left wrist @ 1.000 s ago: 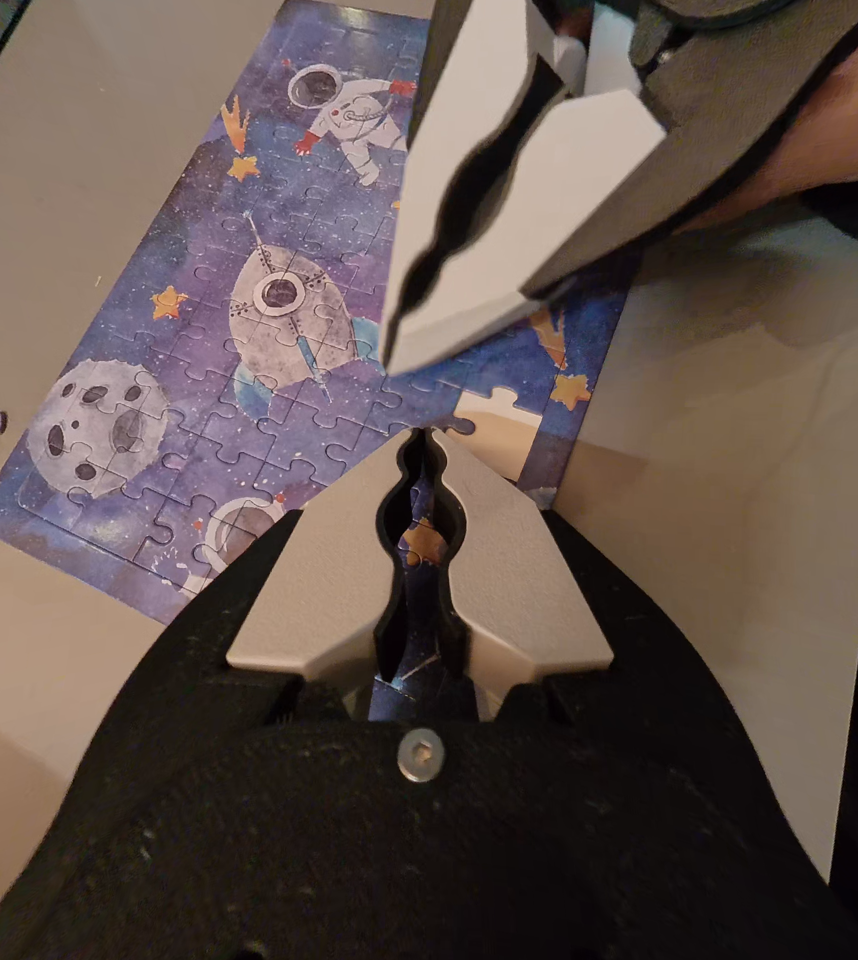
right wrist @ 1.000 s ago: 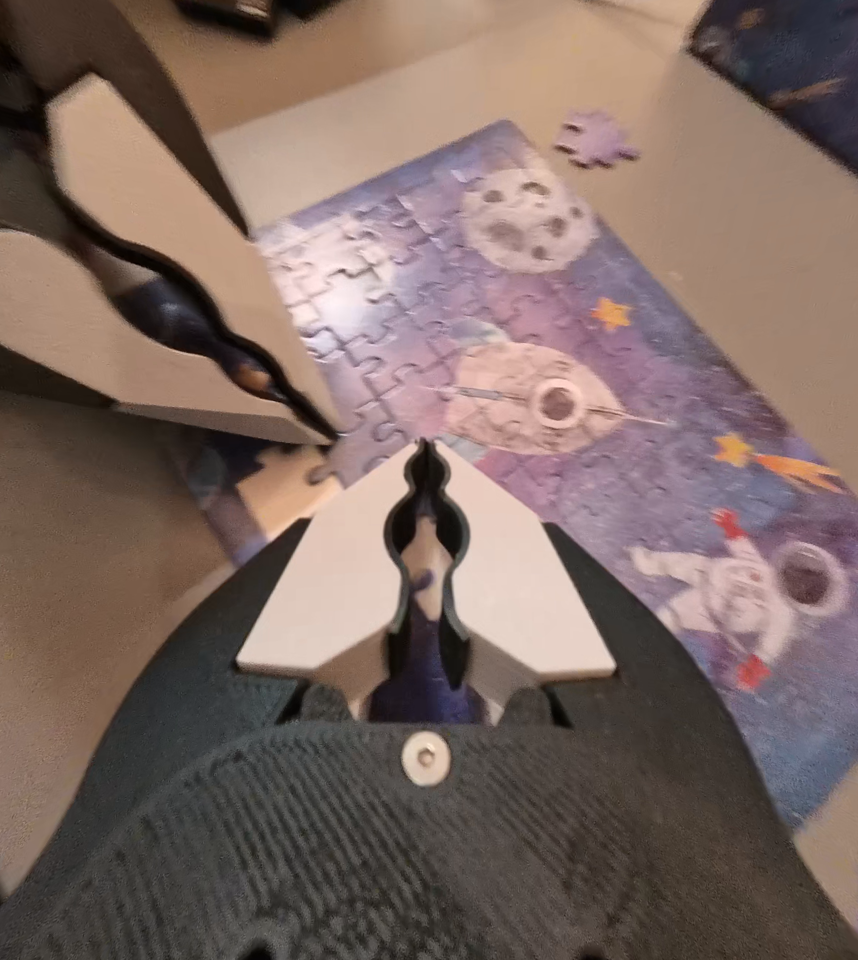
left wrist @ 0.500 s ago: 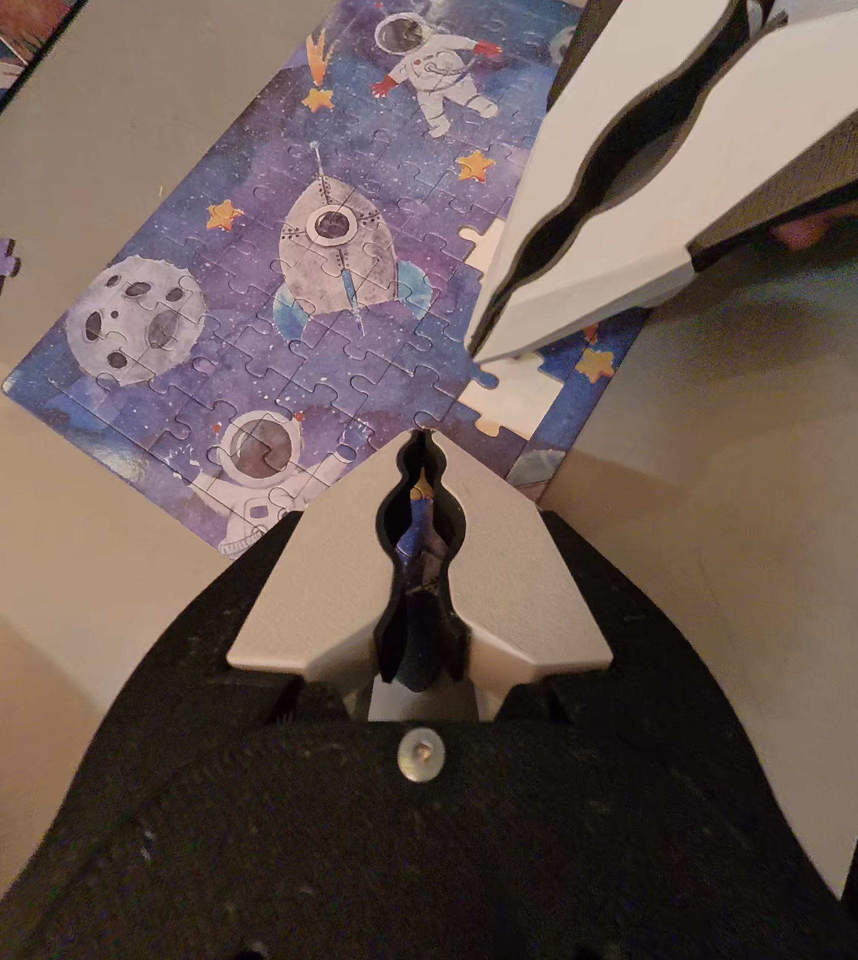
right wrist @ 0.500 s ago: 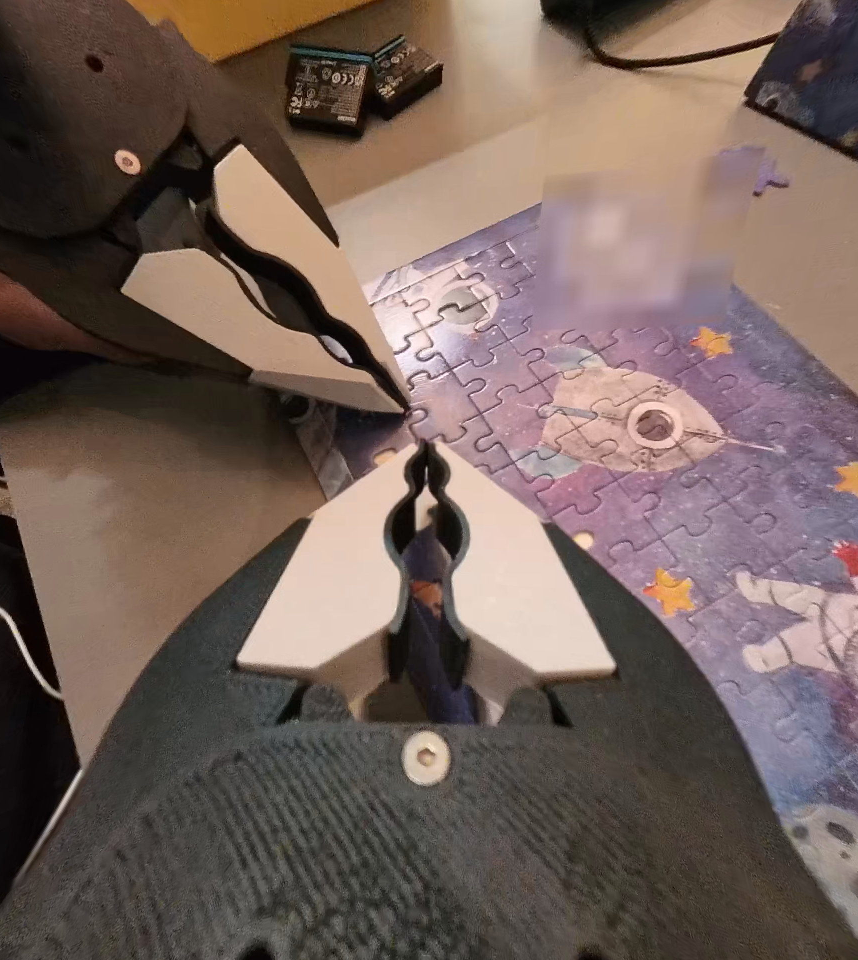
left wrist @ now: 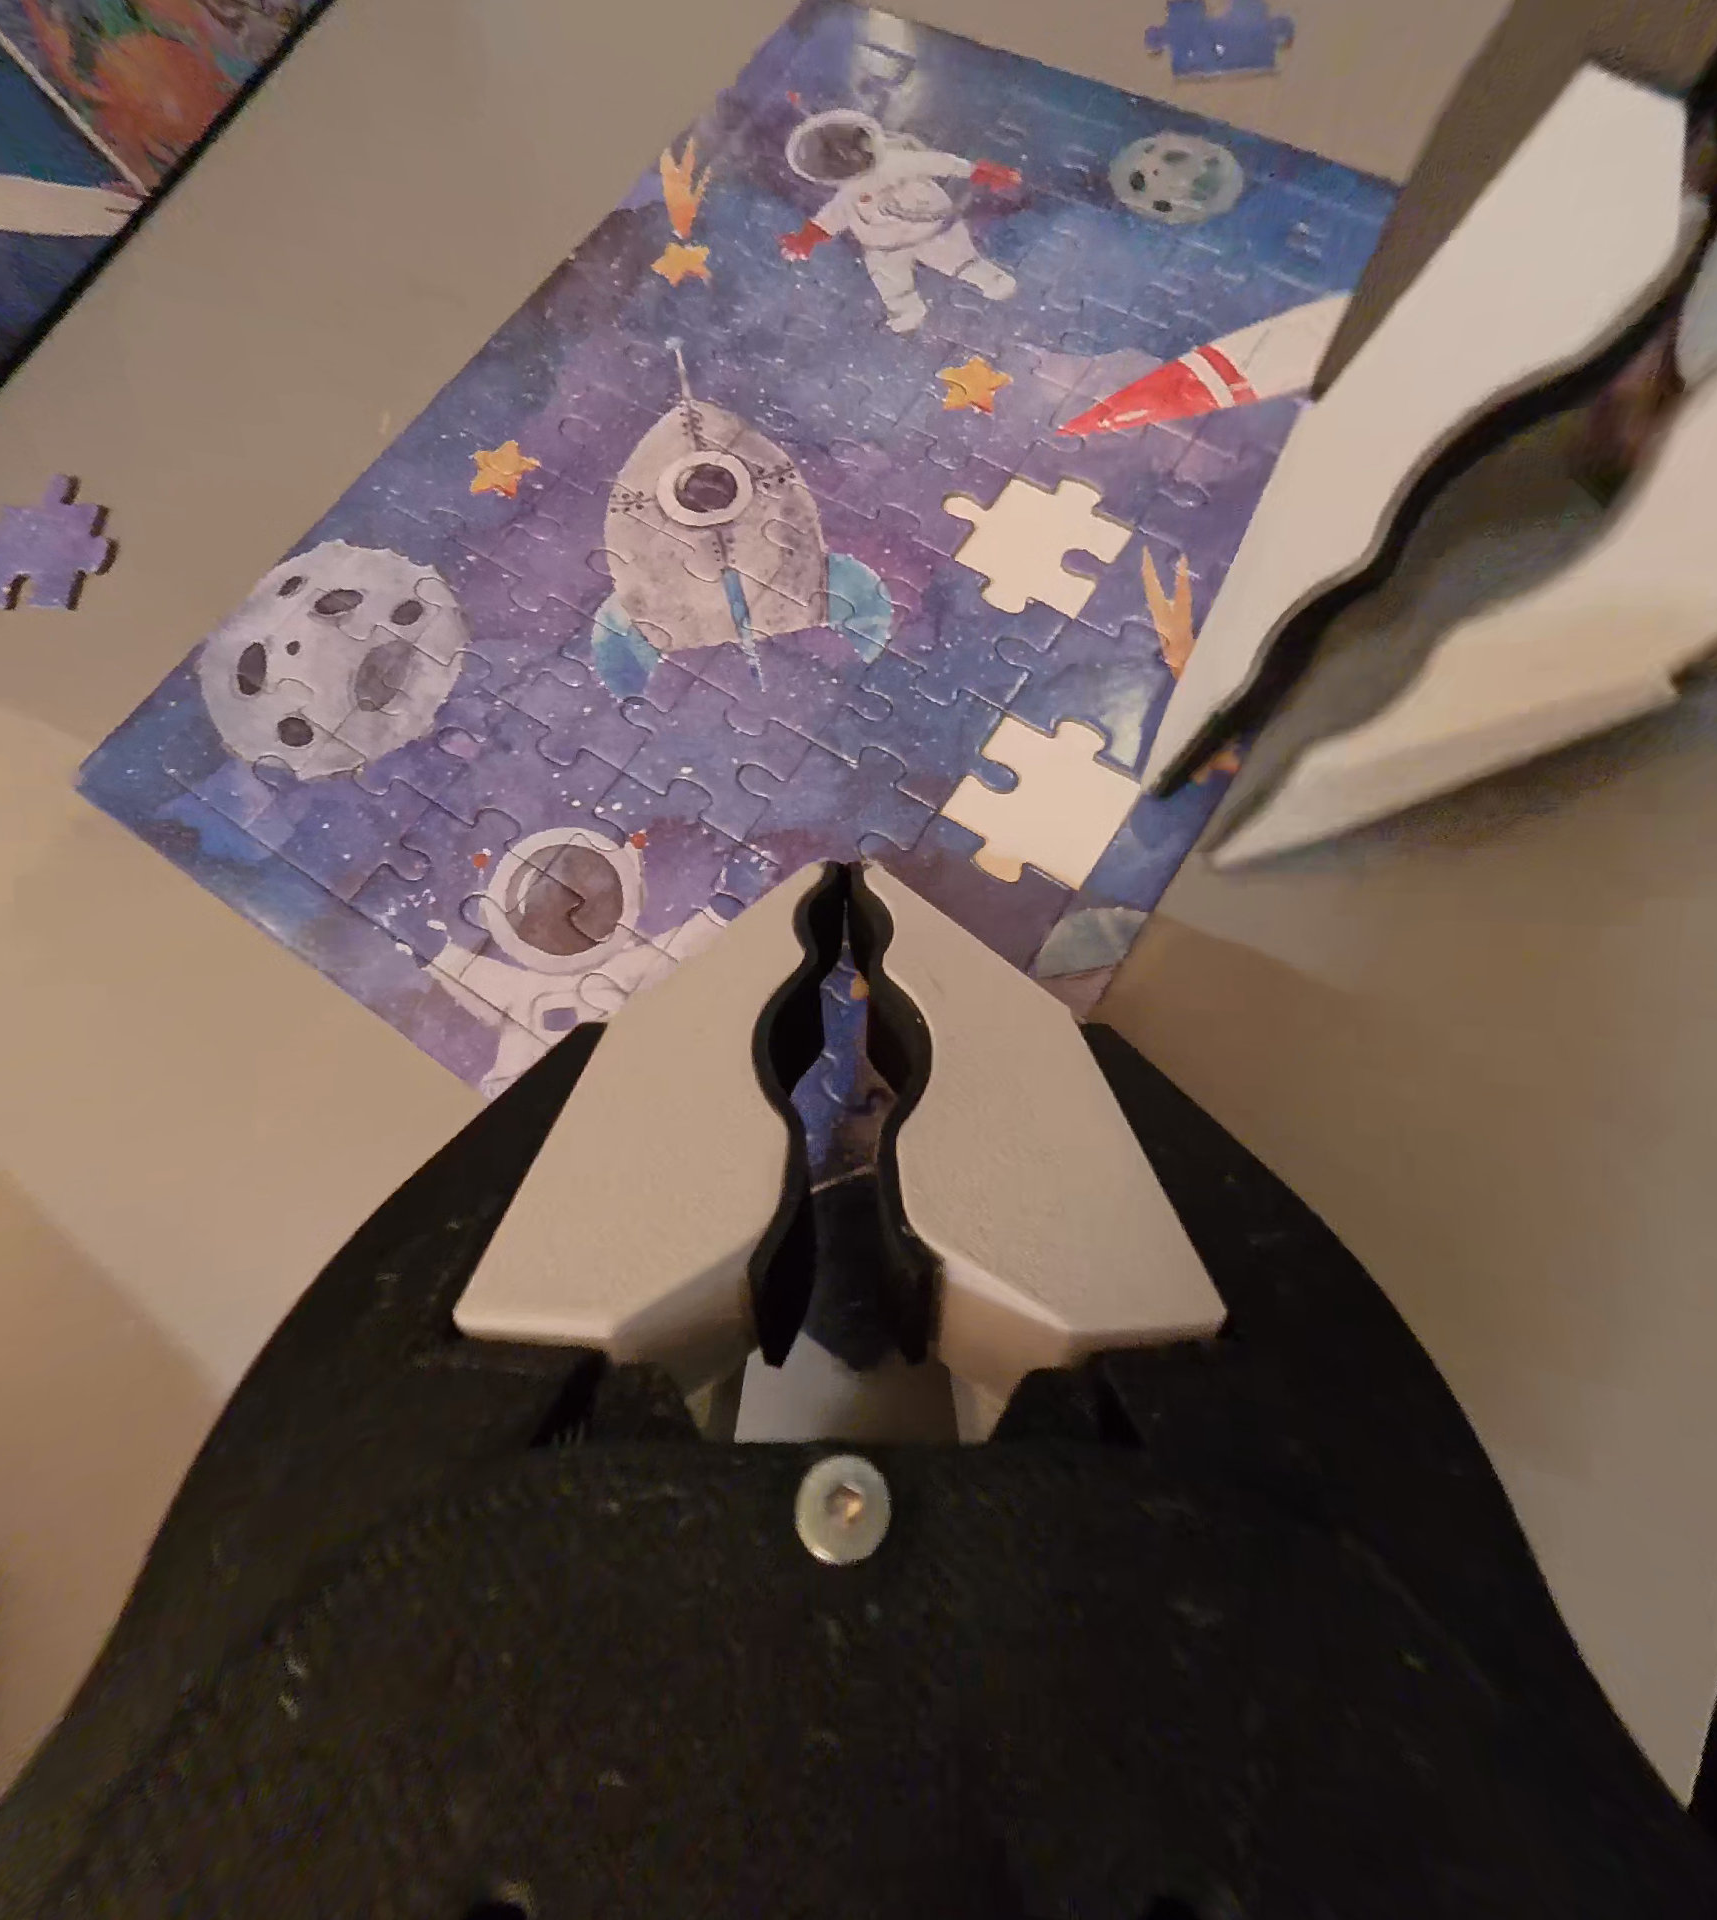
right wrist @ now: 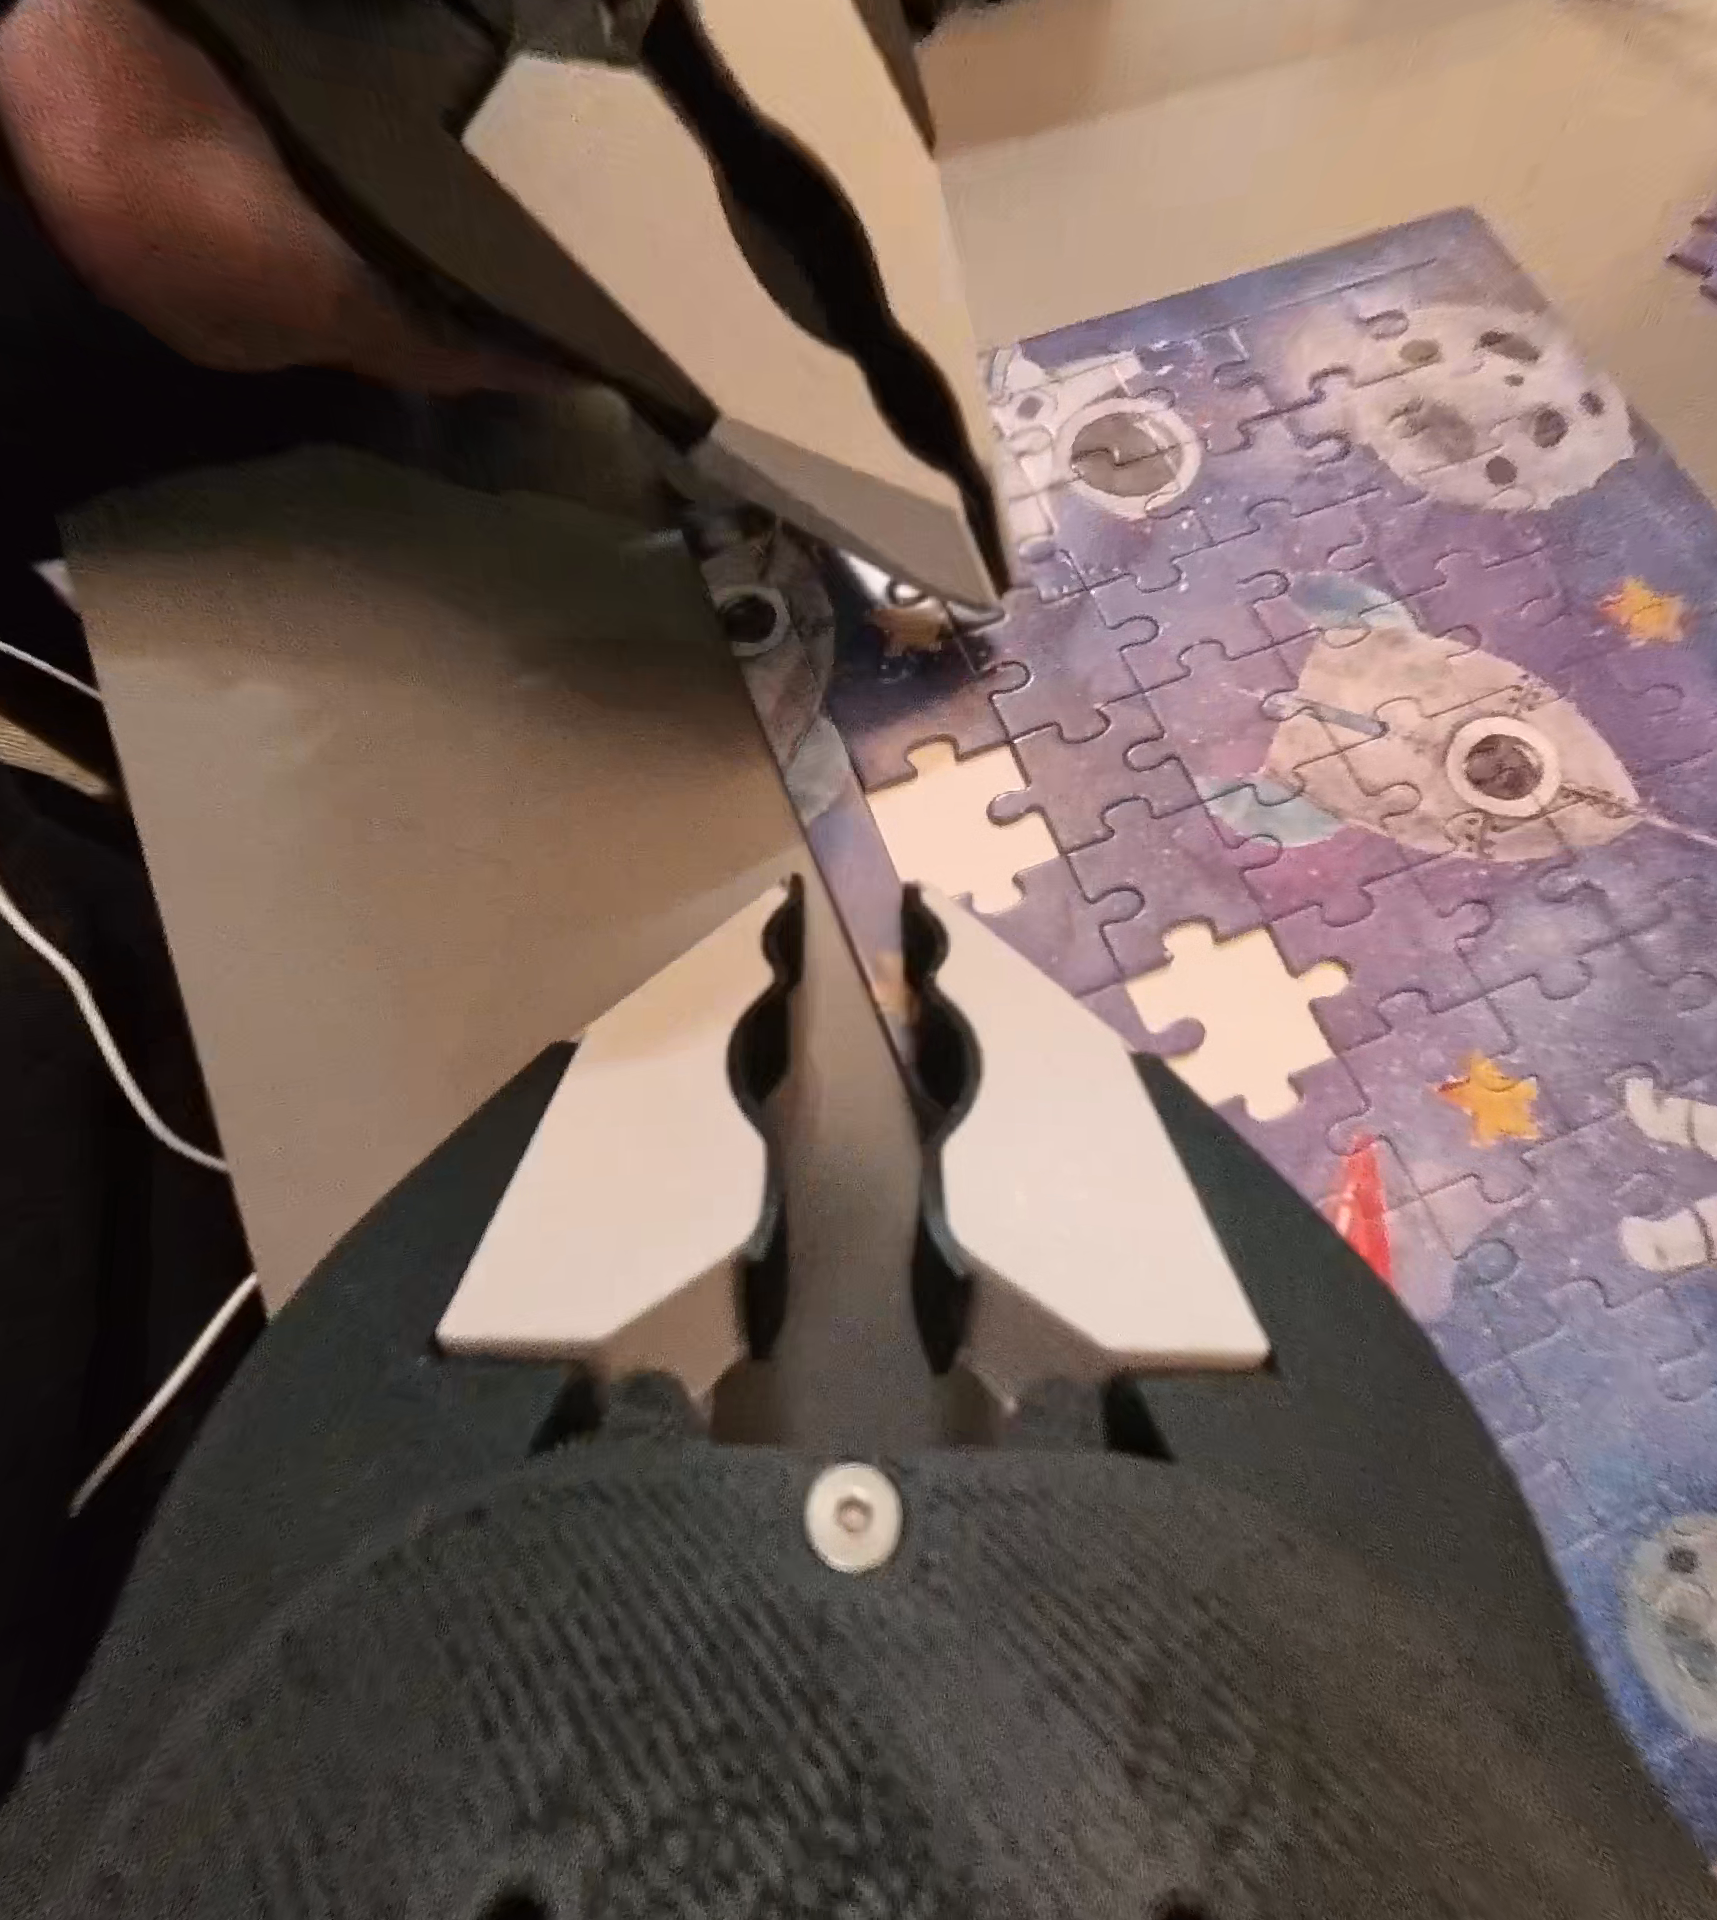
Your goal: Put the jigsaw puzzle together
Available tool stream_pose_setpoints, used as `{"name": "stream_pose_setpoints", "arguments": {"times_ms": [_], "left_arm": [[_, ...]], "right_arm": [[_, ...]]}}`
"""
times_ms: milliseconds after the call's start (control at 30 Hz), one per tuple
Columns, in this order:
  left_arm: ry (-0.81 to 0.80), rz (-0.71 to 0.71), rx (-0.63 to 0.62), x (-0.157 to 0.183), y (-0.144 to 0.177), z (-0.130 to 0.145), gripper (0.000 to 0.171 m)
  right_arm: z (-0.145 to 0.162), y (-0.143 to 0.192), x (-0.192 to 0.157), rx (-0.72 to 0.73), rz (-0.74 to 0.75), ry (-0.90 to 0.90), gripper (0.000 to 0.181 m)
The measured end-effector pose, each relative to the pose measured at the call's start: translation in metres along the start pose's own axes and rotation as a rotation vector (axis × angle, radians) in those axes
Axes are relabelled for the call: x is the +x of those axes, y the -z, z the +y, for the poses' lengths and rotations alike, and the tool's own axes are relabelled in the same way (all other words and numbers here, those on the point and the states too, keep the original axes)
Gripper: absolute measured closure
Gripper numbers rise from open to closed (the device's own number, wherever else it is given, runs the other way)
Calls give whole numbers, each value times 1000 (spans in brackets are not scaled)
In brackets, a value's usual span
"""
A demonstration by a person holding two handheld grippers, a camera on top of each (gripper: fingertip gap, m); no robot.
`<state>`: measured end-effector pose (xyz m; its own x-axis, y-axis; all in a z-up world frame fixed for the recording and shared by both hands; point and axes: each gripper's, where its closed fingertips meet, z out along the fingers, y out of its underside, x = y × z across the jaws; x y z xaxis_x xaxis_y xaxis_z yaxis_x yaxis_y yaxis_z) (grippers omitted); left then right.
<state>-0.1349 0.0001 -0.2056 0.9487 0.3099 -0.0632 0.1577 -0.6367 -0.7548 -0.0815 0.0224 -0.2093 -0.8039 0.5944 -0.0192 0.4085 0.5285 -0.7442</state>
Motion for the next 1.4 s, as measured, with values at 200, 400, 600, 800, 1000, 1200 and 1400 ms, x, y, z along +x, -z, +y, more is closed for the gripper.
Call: {"name": "stream_pose_setpoints", "arguments": {"times_ms": [200,400,600,800,1000,1200,1400], "left_arm": [[145,50,125,-13,14,-11,171],[234,106,213,-18,24,-18,171],[220,101,200,-16,23,-17,171],[218,100,193,-16,22,-17,171],[218,104,190,-16,22,-16,171],[210,103,173,-15,20,-15,171],[215,112,147,-14,17,-13,171]], "right_arm": [[-2,-5,-2,-13,59,59,162],[10,7,4,-56,53,43,168],[19,17,6,-80,51,38,168],[18,27,11,-56,61,33,165],[6,83,66,143,241,-102,155],[72,159,148,142,573,-349,150],[111,149,164,126,531,-478,145]]}}
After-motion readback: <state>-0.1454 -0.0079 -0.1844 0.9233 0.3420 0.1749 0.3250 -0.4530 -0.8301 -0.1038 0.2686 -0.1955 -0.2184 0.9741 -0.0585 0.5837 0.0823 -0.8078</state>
